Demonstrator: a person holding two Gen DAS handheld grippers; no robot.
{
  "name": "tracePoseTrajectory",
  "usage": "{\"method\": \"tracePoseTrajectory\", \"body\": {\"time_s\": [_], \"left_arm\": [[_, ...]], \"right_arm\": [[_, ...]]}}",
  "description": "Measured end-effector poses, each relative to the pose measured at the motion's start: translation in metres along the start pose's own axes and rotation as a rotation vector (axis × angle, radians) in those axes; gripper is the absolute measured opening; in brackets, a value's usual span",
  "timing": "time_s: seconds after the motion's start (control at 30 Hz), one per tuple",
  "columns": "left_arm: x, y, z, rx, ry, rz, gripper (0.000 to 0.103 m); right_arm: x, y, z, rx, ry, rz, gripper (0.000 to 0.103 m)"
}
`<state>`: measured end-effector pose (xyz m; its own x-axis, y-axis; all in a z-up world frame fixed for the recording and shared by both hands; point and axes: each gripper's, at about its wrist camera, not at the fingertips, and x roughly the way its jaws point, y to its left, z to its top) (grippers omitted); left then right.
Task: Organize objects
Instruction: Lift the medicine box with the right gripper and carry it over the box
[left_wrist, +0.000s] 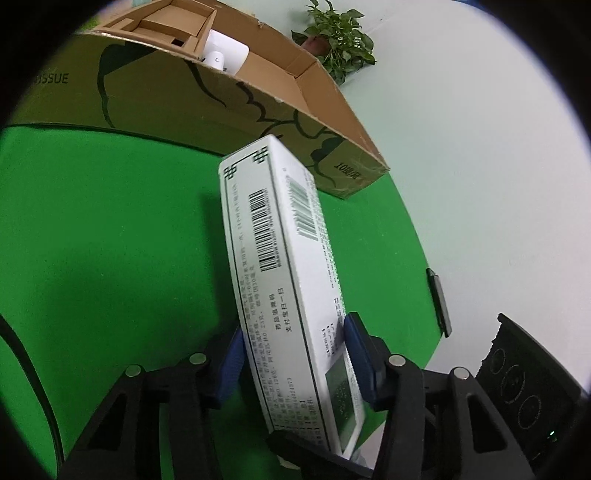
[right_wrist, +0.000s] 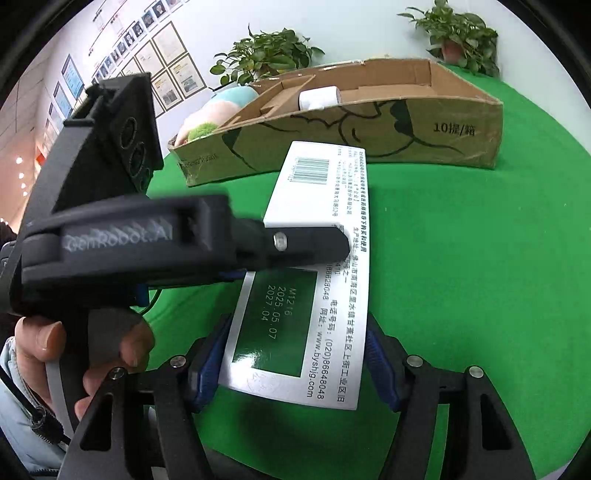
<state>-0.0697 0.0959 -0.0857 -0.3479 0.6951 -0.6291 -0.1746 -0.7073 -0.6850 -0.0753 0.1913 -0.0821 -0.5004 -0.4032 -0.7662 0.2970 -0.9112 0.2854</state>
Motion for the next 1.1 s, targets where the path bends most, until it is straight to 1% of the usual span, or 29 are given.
{"method": "tracePoseTrajectory", "body": {"time_s": [0.13,0.27,0.4,0.57,0.7,0.83,1.03,1.1], "left_arm": [[-0.010,-0.022,0.002,0.058,-0.030,-0.006,0.047],[-0.024,-0.045,0.012,0.110,-0.072,-0.017,0.046],[-0.037,-0.074,0.029,0.178,-0.116,-0.017,0.045],[-0.051,-0.110,0.062,0.256,-0.174,-0.037,0.045],[-0.064,-0.119,0.090,0.282,-0.198,-0.056,0.045],[-0.066,-0.139,0.118,0.311,-0.217,-0.063,0.044],[-0.065,-0.155,0.162,0.320,-0.234,-0.071,0.044],[-0.068,-0.157,0.169,0.320,-0.238,-0.073,0.044]], "right_arm": [[-0.008,0.012,0.000,-0.036,-0.033,-0.066,0.061],[-0.027,0.016,0.011,-0.047,-0.104,-0.086,0.060],[-0.045,0.017,0.032,-0.049,-0.163,-0.105,0.060],[-0.072,0.016,0.068,-0.065,-0.241,-0.139,0.059],[-0.085,0.013,0.101,-0.074,-0.278,-0.157,0.059],[-0.095,0.006,0.134,-0.081,-0.302,-0.167,0.059],[-0.104,-0.002,0.181,-0.082,-0.306,-0.158,0.059],[-0.108,-0.005,0.195,-0.082,-0.305,-0.159,0.059]]}}
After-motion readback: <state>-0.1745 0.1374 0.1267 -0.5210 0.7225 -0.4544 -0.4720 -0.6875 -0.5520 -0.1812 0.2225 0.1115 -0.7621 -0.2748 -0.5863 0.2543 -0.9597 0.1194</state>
